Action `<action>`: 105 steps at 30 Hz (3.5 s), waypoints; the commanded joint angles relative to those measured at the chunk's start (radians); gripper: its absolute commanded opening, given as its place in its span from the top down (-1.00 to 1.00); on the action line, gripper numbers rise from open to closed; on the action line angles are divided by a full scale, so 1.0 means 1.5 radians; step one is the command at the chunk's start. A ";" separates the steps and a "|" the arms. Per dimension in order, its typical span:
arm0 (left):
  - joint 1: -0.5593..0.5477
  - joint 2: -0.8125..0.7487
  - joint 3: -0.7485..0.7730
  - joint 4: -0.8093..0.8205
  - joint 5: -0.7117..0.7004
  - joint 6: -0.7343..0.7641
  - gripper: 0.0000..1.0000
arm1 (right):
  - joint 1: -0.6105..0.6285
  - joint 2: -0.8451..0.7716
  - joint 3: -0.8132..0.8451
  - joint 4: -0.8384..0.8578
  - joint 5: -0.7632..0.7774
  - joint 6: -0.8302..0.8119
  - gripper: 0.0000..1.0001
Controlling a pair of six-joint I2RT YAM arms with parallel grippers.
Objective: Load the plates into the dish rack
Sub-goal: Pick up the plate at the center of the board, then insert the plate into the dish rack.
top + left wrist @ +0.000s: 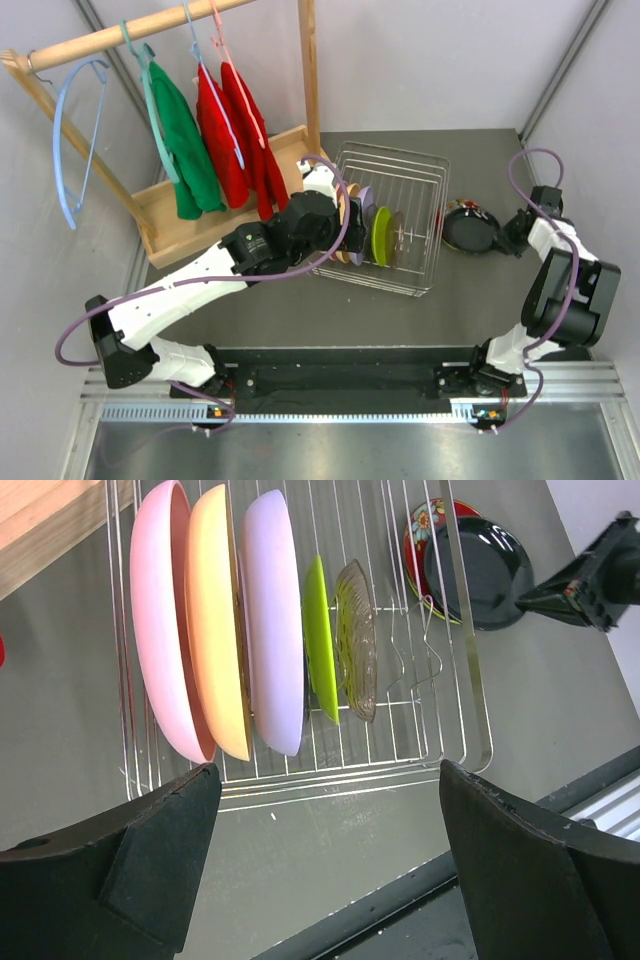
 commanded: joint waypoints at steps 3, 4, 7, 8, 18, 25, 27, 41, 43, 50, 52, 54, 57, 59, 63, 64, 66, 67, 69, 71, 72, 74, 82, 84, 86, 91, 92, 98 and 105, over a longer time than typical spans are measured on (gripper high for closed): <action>0.004 -0.014 -0.004 0.029 0.008 -0.007 -0.89 | -0.039 -0.108 -0.027 -0.035 0.029 -0.008 1.00; 0.005 -0.015 -0.004 0.031 0.008 -0.007 -0.89 | -0.051 -0.117 -0.030 -0.033 0.010 -0.005 1.00; 0.004 -0.014 -0.006 0.037 0.013 -0.009 -0.89 | -0.074 -0.159 -0.037 -0.018 -0.049 0.004 1.00; 0.004 -0.014 -0.005 0.038 0.015 -0.009 -0.89 | -0.080 -0.167 -0.038 -0.011 -0.064 0.007 1.00; 0.005 -0.010 -0.008 0.050 0.033 -0.017 -0.89 | -0.115 -0.218 -0.038 -0.001 -0.154 0.034 1.00; 0.008 -0.001 -0.006 0.066 0.046 -0.019 -0.94 | -0.127 -0.270 -0.017 -0.024 -0.221 0.044 1.00; 0.010 0.004 -0.002 0.067 0.053 -0.020 -0.97 | -0.127 -0.299 -0.014 -0.028 -0.239 0.057 1.00; 0.045 0.025 -0.002 0.110 0.117 -0.038 -0.98 | -0.119 -0.411 0.016 -0.087 -0.393 0.062 1.00; 0.049 0.028 -0.005 0.119 0.127 -0.042 -0.98 | -0.109 -0.422 0.006 -0.077 -0.407 0.065 1.00; 0.059 0.032 -0.018 0.148 0.156 -0.054 -0.98 | -0.044 -0.444 -0.008 -0.072 -0.441 0.070 1.00; 0.061 0.033 -0.020 0.160 0.166 -0.060 -0.98 | -0.026 -0.454 -0.016 -0.071 -0.444 0.071 1.00; 0.064 0.035 -0.025 0.169 0.175 -0.063 -0.98 | -0.020 -0.460 -0.024 -0.072 -0.457 0.071 1.00; 0.067 0.044 -0.026 0.186 0.191 -0.069 -0.98 | -0.002 -0.467 -0.031 -0.072 -0.475 0.073 1.00; 0.069 0.052 -0.026 0.197 0.201 -0.078 -0.98 | 0.011 -0.472 -0.033 -0.073 -0.483 0.069 1.00; 0.071 0.053 -0.043 0.262 0.222 -0.105 -0.98 | 0.039 -0.483 -0.039 -0.079 -0.500 0.070 1.00; 0.071 0.056 -0.047 0.274 0.231 -0.109 -0.98 | 0.047 -0.486 -0.040 -0.080 -0.500 0.071 1.00; 0.076 0.068 -0.043 0.297 0.244 -0.119 -0.98 | 0.069 -0.489 -0.045 -0.075 -0.503 0.076 1.00; 0.078 0.073 -0.039 0.300 0.266 -0.122 -0.98 | 0.074 -0.493 -0.048 -0.070 -0.504 0.079 1.00; 0.084 0.088 -0.037 0.317 0.279 -0.130 -0.98 | 0.091 -0.496 -0.060 -0.050 -0.513 0.096 1.00; 0.090 0.097 -0.038 0.336 0.300 -0.138 -0.98 | 0.099 -0.502 -0.074 -0.039 -0.518 0.116 1.00; 0.092 0.105 -0.038 0.342 0.311 -0.148 -0.98 | 0.104 -0.505 -0.080 -0.026 -0.523 0.123 1.00; 0.095 0.112 -0.041 0.349 0.332 -0.156 -0.98 | 0.107 -0.510 -0.095 -0.012 -0.527 0.136 1.00; 0.100 0.133 -0.055 0.404 0.374 -0.191 -0.62 | 0.107 -0.502 -0.111 0.012 -0.556 0.142 1.00; 0.100 0.142 -0.054 0.411 0.386 -0.201 -0.49 | 0.108 -0.497 -0.112 0.021 -0.566 0.142 1.00; 0.100 0.146 -0.055 0.420 0.392 -0.207 -0.36 | 0.107 -0.495 -0.112 0.023 -0.570 0.141 1.00; 0.100 0.152 -0.054 0.418 0.398 -0.217 0.10 | 0.107 -0.490 -0.118 0.024 -0.572 0.136 1.00; 0.100 0.150 -0.055 0.417 0.397 -0.217 0.17 | 0.107 -0.490 -0.121 0.024 -0.572 0.136 1.00; 0.100 0.142 -0.050 0.395 0.382 -0.207 0.65 | 0.107 -0.487 -0.122 0.016 -0.561 0.126 0.99; 0.098 0.130 -0.038 0.340 0.351 -0.185 1.00 | 0.107 -0.496 -0.121 -0.021 -0.521 0.102 0.19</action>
